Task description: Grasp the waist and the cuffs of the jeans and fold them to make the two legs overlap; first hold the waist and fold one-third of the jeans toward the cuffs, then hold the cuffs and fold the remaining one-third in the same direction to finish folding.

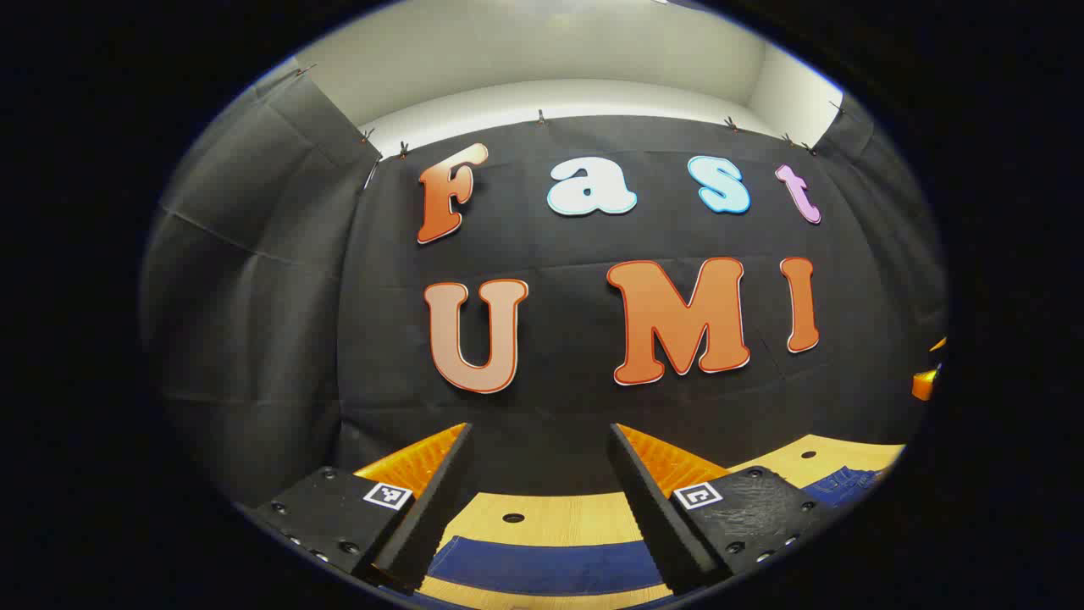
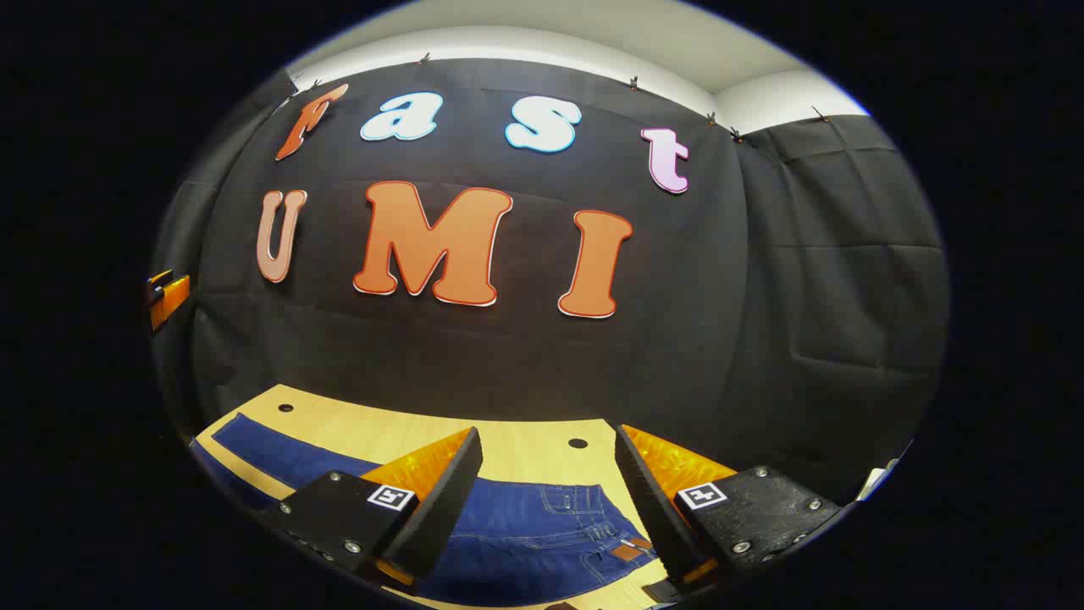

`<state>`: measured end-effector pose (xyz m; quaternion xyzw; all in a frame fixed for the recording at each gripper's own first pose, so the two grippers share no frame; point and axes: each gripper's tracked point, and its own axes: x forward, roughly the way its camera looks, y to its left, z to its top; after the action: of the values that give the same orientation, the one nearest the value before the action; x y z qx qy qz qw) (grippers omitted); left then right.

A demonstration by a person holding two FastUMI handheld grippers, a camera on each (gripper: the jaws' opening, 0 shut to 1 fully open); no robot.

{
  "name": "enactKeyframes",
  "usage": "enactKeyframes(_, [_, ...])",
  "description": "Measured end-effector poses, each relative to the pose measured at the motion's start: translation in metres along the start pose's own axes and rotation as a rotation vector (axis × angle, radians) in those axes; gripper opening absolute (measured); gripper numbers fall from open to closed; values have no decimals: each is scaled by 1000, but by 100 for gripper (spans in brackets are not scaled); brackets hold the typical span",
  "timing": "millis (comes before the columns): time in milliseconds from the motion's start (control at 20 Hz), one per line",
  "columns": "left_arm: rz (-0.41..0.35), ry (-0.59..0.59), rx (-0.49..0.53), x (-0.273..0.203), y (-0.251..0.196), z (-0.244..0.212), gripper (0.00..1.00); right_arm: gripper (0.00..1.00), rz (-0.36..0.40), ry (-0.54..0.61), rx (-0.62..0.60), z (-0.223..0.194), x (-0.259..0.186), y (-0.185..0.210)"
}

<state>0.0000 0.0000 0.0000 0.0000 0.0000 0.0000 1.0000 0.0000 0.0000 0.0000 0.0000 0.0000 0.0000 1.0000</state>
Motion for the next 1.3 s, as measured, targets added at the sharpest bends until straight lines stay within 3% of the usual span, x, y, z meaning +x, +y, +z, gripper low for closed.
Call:
enactKeyframes(800, [71,13,31,-6,32,-9,96,97,19,-3,8,6,23,14])
enactKeyframes(1050, [54,15,28,-3,20,-12,96,97,42,-21,1,9,25,21])
enactKeyframes(1300, [54,112,10,-11,26,-46,100,97,43,33,-9,-10,31,12])
